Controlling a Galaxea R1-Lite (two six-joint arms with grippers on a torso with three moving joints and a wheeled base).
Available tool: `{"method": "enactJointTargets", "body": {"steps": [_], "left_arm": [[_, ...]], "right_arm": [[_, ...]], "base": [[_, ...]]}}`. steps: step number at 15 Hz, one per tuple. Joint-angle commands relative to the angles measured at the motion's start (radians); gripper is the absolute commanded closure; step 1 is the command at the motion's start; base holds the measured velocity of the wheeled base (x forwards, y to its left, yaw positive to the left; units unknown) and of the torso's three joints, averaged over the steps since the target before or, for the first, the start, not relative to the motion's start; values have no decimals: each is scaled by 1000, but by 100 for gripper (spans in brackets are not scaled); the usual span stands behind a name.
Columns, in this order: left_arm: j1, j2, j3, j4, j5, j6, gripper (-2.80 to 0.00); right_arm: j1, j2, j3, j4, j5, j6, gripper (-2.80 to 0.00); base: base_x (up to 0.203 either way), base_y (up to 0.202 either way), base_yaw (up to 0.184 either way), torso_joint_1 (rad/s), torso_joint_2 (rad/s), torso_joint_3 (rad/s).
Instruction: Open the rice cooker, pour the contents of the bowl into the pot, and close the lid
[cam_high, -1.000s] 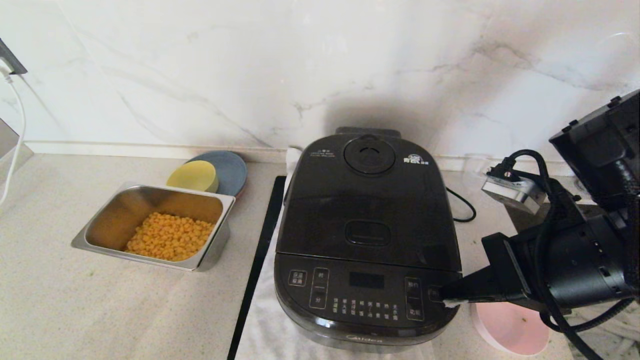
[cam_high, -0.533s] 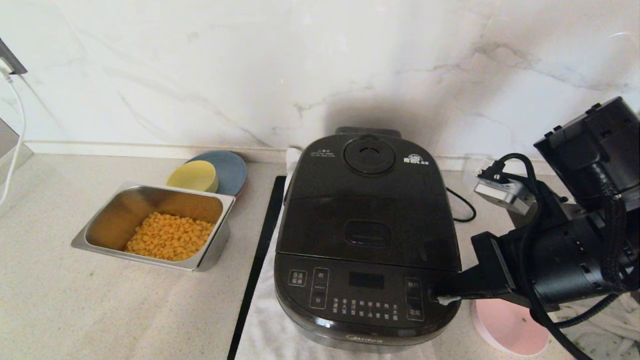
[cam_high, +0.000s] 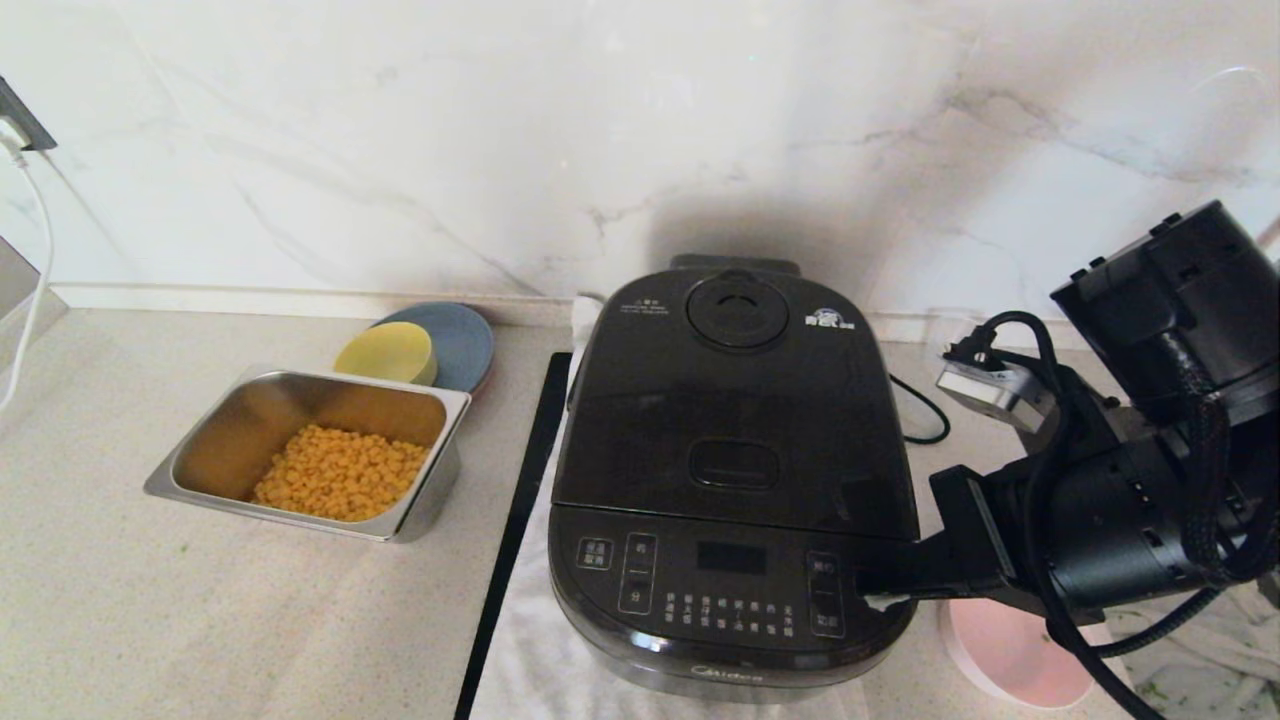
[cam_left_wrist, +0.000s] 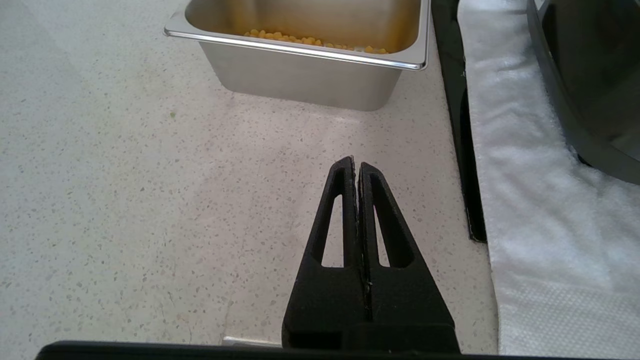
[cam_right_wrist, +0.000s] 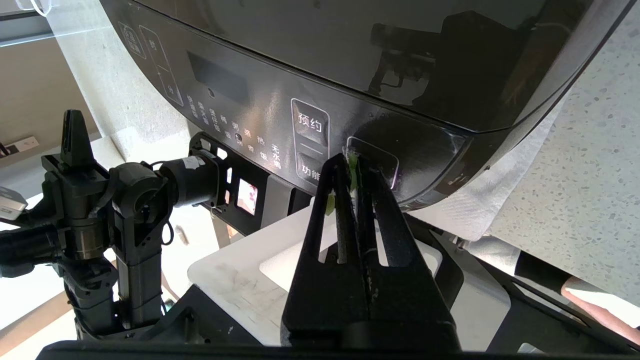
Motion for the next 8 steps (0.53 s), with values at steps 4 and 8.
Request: {"method": "enactJointTargets", "body": {"steps": [4,8], "left_arm": [[0,-1,8,0,0,0,0],[0,-1,8,0,0,0,0]], "right_arm": [[0,20,3,4,0,4,0],[0,25,12,2,2,2,0]], "base": [[0,0,0,0,0,0],[0,0,0,0,0,0]]}}
